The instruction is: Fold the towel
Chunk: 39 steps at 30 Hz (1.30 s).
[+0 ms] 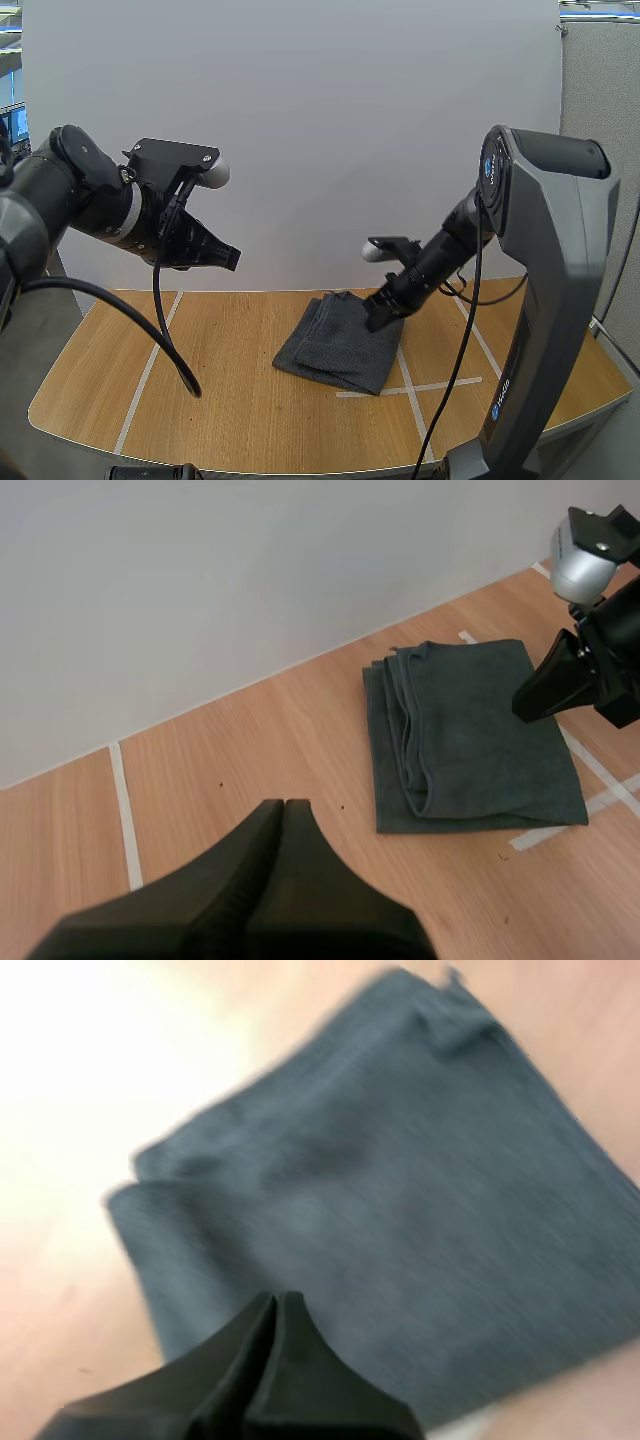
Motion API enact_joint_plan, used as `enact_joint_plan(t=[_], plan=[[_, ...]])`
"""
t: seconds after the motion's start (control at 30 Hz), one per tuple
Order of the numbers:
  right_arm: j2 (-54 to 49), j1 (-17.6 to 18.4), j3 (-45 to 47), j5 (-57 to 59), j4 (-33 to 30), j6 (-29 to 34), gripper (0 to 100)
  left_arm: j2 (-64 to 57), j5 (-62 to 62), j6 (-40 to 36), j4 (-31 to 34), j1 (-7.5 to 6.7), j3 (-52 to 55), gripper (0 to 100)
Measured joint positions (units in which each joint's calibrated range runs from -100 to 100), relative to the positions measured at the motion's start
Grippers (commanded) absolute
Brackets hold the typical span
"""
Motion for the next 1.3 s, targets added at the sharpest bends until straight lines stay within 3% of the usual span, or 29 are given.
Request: enact_joint_plan(t=[0.3, 0.37, 0.43, 0.53, 0.77, 1.0, 1.3], plan=[[-2.34, 1.23, 0.00, 1.98, 1.86, 0.00, 0, 1.40, -3.35, 2.77, -1.52, 0.00, 0.04, 0], [-2.50, 3.87, 0.11, 2.14, 2.79, 0.35, 0, 1.44, -4.19, 3.57, -2.25, 0.00, 0.04, 0], [-2.37, 7.50, 0.11, -6.70, 3.24, 2.18, 0, 1.44, -4.73, 5.59, -3.11, 0.00, 0.04, 0], [0.65, 8.58, 0.11, -8.36, 3.13, 2.96, 0, 1.44, -5.35, 6.33, -3.19, 0.00, 0.04, 0], [3.54, 8.90, 8.00, -16.66, 3.20, 1.61, 0, 1.44, -6.91, 7.29, -3.19, 0.00, 0.04, 0], [-0.34, 8.90, 14.69, -19.38, 4.30, -0.02, 0, 1.44, -7.06, 8.77, -3.19, 0.00, 0.04, 0], [-7.65, 8.90, 22.66, -20.75, 1.10, -0.34, 0, 1.44, -7.06, 9.07, -3.01, 0.00, 0.04, 0]])
